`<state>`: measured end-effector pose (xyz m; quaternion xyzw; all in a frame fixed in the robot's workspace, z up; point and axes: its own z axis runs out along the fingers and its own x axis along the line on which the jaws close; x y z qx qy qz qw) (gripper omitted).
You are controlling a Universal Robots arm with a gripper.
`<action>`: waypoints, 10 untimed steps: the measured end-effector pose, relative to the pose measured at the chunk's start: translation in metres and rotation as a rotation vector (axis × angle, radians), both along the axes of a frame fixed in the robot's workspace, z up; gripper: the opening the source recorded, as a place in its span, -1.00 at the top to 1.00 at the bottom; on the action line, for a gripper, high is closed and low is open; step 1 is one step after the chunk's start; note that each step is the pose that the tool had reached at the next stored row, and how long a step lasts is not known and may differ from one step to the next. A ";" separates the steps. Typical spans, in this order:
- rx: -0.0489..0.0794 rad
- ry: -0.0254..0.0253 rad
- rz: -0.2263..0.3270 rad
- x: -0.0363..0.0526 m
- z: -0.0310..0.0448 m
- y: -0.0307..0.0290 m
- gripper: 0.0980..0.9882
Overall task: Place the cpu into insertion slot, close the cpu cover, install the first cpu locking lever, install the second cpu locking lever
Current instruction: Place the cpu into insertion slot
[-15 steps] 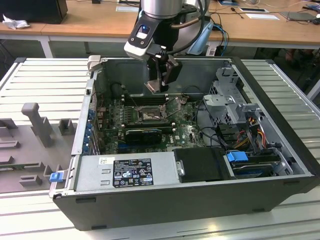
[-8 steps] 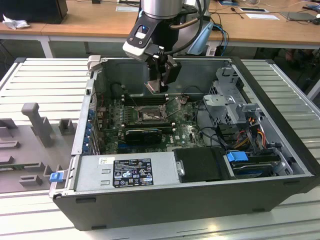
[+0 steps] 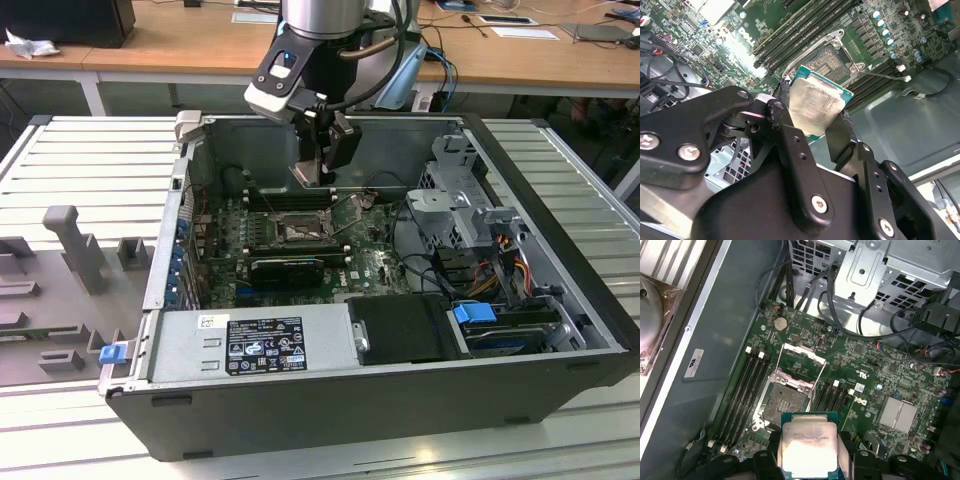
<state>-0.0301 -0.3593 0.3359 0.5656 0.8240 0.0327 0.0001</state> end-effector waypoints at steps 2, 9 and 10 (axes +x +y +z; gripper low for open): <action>0.000 0.0003 -0.005 0.0000 -0.0004 0.0000 0.03; 0.000 0.0014 -0.017 0.0000 -0.0015 0.0000 0.03; 0.000 0.0015 -0.018 0.0000 -0.0016 0.0000 0.03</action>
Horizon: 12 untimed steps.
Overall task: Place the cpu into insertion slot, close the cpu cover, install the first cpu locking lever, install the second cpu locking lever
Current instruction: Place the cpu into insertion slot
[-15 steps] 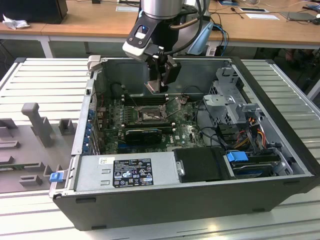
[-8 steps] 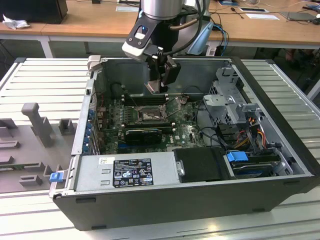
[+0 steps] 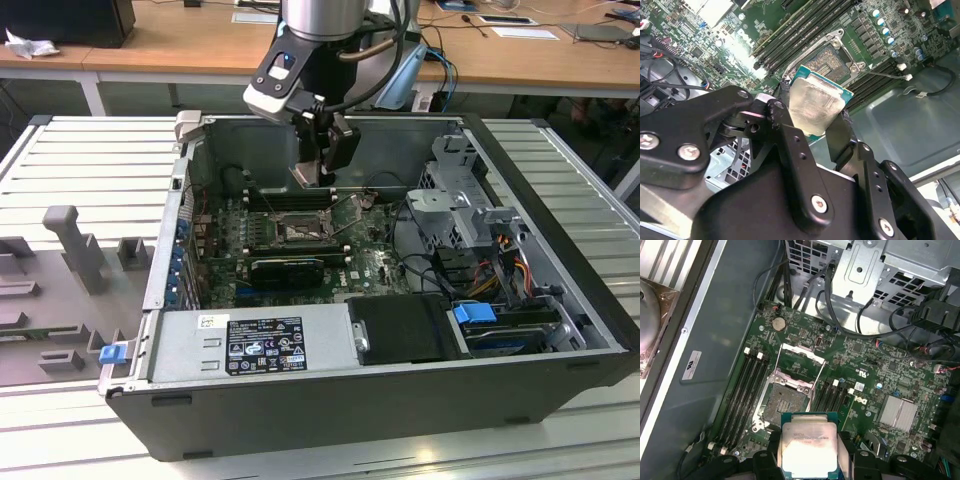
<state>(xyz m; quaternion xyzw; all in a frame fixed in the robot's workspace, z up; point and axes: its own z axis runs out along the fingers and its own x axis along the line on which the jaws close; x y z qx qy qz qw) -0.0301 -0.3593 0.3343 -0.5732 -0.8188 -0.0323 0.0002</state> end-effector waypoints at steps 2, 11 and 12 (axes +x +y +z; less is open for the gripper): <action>0.000 0.0001 -0.003 0.0000 -0.0002 0.0000 0.03; 0.000 0.0028 -0.016 0.0000 -0.0019 0.0000 0.03; 0.000 0.0031 -0.018 0.0000 -0.0020 0.0000 0.03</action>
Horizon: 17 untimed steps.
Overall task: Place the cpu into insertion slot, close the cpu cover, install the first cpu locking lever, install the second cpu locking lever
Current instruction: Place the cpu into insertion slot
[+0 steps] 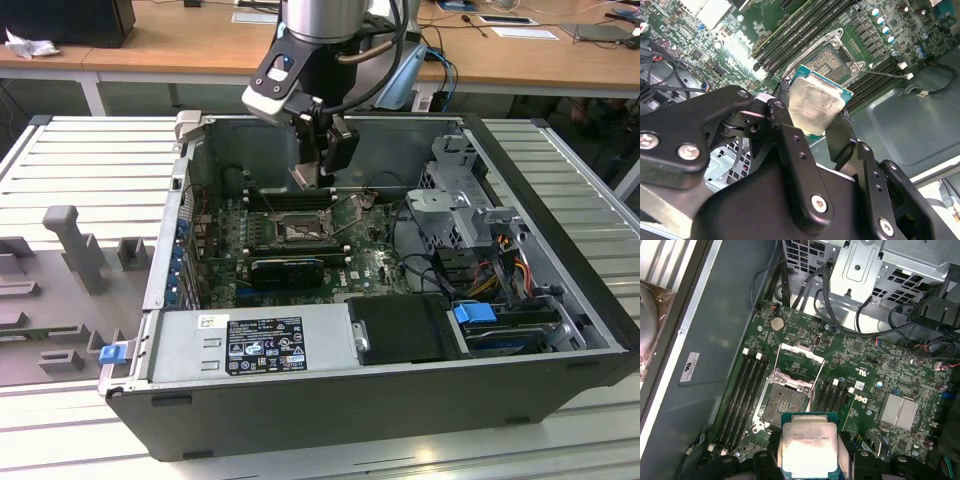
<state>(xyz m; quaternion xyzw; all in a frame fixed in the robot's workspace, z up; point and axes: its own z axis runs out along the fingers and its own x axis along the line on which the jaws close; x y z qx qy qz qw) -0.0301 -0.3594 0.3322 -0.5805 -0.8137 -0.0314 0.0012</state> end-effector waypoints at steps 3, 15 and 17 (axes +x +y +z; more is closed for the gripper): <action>0.000 0.0008 -0.005 0.0000 -0.0006 0.0000 0.03; 0.000 0.0033 -0.038 0.0001 -0.0033 0.0001 0.03; 0.000 0.0034 -0.053 0.0000 -0.0037 0.0001 0.03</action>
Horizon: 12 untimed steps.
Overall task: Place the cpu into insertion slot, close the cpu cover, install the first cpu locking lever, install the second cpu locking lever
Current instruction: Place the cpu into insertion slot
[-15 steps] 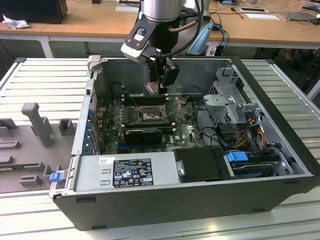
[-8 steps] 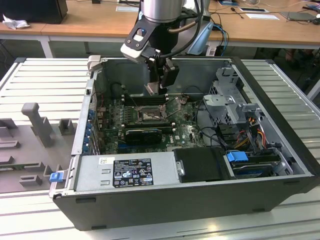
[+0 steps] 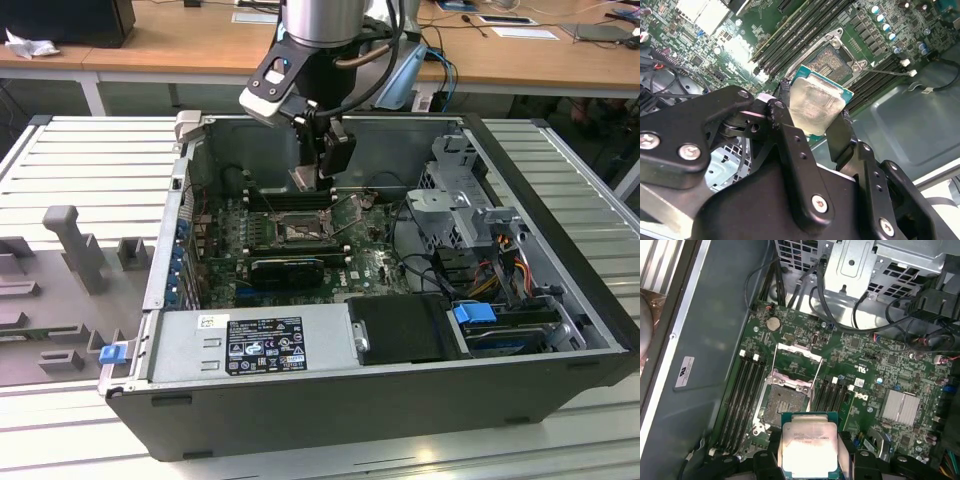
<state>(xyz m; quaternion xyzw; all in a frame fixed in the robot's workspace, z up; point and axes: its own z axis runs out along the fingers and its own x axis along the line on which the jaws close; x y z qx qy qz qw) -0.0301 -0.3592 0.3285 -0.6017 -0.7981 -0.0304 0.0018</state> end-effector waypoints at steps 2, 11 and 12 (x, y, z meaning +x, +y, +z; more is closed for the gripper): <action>0.000 0.0004 -0.018 0.0000 -0.0007 0.0001 0.03; 0.000 0.0051 -0.154 0.0000 -0.0111 0.0004 0.03; -0.001 0.0051 -0.156 0.0000 -0.0113 0.0004 0.03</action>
